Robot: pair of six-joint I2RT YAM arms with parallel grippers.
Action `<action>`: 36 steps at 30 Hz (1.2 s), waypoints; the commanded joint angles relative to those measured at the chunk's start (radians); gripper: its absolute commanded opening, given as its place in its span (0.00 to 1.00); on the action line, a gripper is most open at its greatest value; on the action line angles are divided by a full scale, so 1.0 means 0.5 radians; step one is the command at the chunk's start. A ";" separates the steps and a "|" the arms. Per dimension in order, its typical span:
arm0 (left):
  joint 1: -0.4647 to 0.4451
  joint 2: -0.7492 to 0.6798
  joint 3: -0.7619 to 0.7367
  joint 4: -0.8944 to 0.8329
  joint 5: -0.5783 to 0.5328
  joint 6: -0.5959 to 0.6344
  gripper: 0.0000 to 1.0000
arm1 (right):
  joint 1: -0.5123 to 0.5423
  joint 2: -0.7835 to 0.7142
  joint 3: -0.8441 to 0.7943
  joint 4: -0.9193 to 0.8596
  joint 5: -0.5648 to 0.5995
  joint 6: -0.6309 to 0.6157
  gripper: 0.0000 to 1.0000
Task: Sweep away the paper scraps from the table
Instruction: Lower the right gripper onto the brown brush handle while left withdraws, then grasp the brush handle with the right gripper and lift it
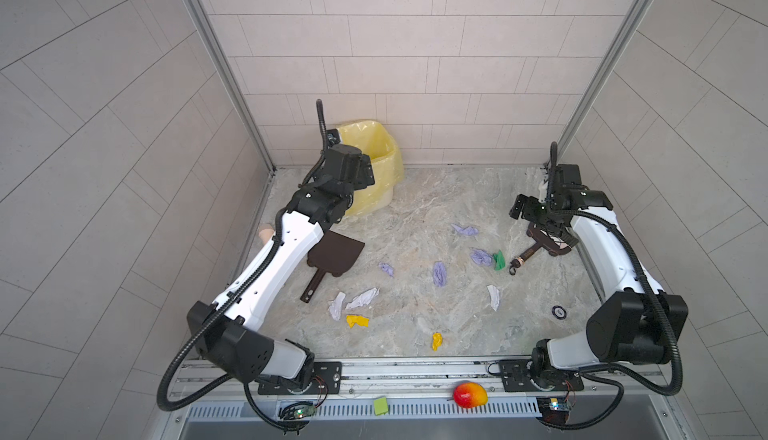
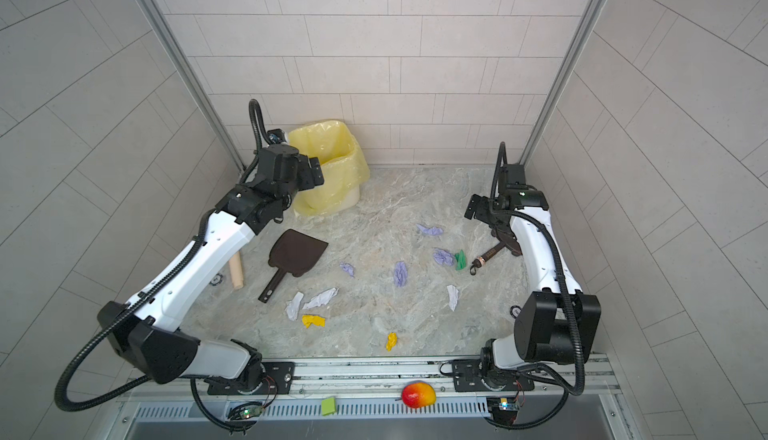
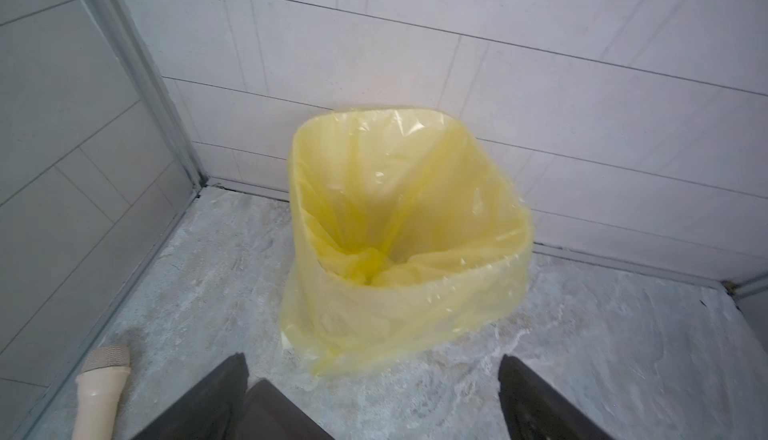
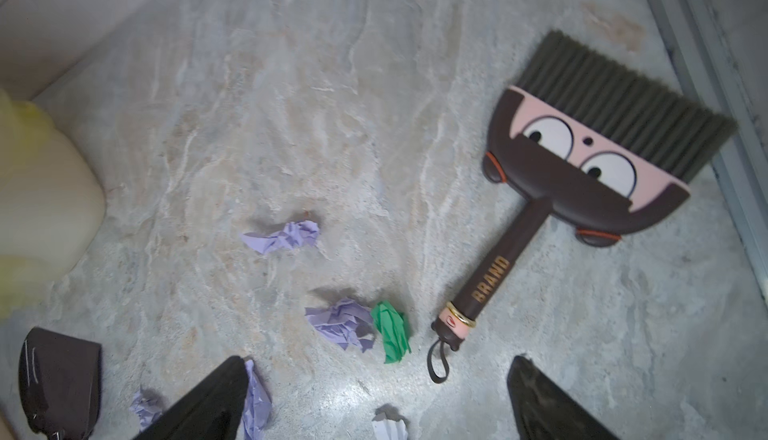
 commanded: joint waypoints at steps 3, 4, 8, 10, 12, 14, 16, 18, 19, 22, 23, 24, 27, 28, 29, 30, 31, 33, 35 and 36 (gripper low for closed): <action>-0.219 -0.182 -0.296 -0.125 0.202 -0.136 0.99 | -0.137 0.022 -0.103 -0.118 0.144 0.108 0.99; -0.256 -0.218 -0.361 -0.130 0.243 -0.180 0.99 | -0.146 0.043 -0.130 -0.111 0.166 0.118 0.99; -0.402 -0.332 -0.613 -0.092 0.325 -0.281 0.99 | -0.182 0.138 -0.227 -0.023 0.132 0.167 0.99; -0.441 -0.380 -0.752 -0.028 0.406 -0.325 0.99 | -0.182 0.210 -0.255 0.025 0.112 0.180 0.99; -0.454 -0.402 -0.850 0.029 0.496 -0.374 0.99 | -0.182 0.289 -0.264 0.055 0.076 0.187 0.95; -0.477 -0.412 -0.910 0.061 0.540 -0.393 0.99 | -0.188 0.373 -0.246 0.041 0.047 0.171 0.91; -0.491 -0.410 -0.945 0.087 0.558 -0.394 0.99 | -0.191 0.421 -0.253 0.066 0.050 0.210 0.87; -0.494 -0.402 -0.956 0.100 0.576 -0.394 0.99 | -0.191 0.443 -0.274 0.117 0.055 0.249 0.83; -0.495 -0.389 -0.951 0.103 0.583 -0.391 0.99 | -0.191 0.459 -0.276 0.127 0.074 0.269 0.82; -0.495 -0.357 -0.943 0.108 0.592 -0.380 0.99 | -0.193 0.517 -0.270 0.162 0.143 0.303 0.78; -0.495 -0.343 -0.942 0.112 0.598 -0.378 0.99 | -0.198 0.540 -0.270 0.173 0.154 0.317 0.77; -0.495 -0.328 -0.938 0.119 0.605 -0.375 0.99 | -0.203 0.570 -0.272 0.194 0.163 0.333 0.74; -0.494 -0.281 -0.917 0.119 0.616 -0.369 0.99 | -0.208 0.628 -0.299 0.258 0.170 0.405 0.70; -0.495 -0.266 -0.913 0.116 0.617 -0.369 0.99 | -0.208 0.637 -0.312 0.285 0.164 0.430 0.68; -0.495 -0.258 -0.908 0.116 0.616 -0.370 0.99 | -0.207 0.643 -0.322 0.311 0.156 0.449 0.65; -0.494 -0.245 -0.905 0.116 0.615 -0.369 1.00 | -0.207 0.653 -0.334 0.336 0.151 0.470 0.60; -0.495 -0.233 -0.900 0.116 0.614 -0.372 0.99 | -0.207 0.665 -0.340 0.354 0.146 0.485 0.57; -0.498 -0.221 -0.893 0.119 0.616 -0.375 1.00 | -0.208 0.681 -0.349 0.389 0.140 0.500 0.57; -0.497 -0.211 -0.890 0.119 0.614 -0.375 1.00 | -0.206 0.703 -0.354 0.417 0.141 0.501 0.56; -0.498 -0.208 -0.883 0.116 0.614 -0.373 1.00 | -0.207 0.719 -0.358 0.420 0.143 0.501 0.56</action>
